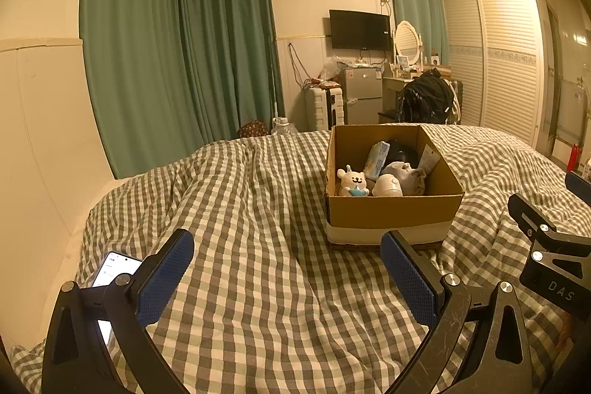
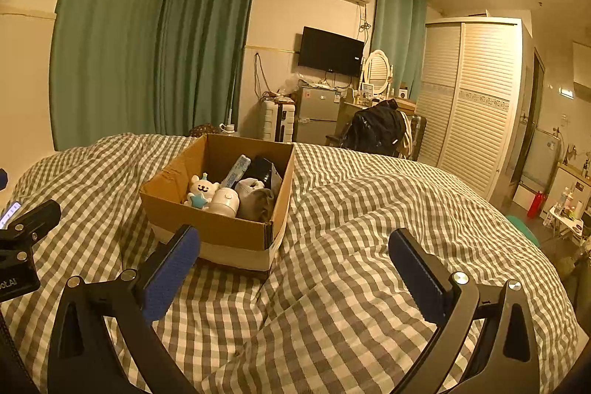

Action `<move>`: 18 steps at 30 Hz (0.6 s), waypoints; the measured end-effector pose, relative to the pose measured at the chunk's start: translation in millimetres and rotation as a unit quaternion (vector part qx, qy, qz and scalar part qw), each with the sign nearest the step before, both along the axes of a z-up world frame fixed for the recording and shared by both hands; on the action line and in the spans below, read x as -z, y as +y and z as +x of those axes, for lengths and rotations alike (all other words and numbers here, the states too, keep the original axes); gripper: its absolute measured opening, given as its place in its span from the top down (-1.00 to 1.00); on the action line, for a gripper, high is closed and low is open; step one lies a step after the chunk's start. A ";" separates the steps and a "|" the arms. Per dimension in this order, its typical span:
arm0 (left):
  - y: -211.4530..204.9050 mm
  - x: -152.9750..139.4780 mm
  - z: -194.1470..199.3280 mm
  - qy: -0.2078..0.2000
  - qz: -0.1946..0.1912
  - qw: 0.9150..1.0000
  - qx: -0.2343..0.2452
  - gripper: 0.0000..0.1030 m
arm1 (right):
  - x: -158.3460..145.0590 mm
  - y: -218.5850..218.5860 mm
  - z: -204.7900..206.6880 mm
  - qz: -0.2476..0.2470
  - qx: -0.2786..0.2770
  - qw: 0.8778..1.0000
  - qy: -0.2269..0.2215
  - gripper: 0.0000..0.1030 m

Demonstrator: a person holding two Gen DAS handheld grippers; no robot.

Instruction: Organize objects

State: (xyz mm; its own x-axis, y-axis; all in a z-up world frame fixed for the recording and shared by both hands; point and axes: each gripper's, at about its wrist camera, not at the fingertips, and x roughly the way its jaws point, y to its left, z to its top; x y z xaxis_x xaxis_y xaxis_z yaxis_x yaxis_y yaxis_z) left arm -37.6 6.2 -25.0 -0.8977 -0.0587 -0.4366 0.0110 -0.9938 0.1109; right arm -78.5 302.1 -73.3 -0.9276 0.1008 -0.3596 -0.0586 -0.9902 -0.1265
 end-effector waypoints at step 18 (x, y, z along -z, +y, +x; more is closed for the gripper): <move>-3.3 0.8 -0.6 0.002 0.004 1.000 -0.007 -1.00 | 1.4 -0.5 -1.0 0.001 0.003 1.000 -0.004 -0.99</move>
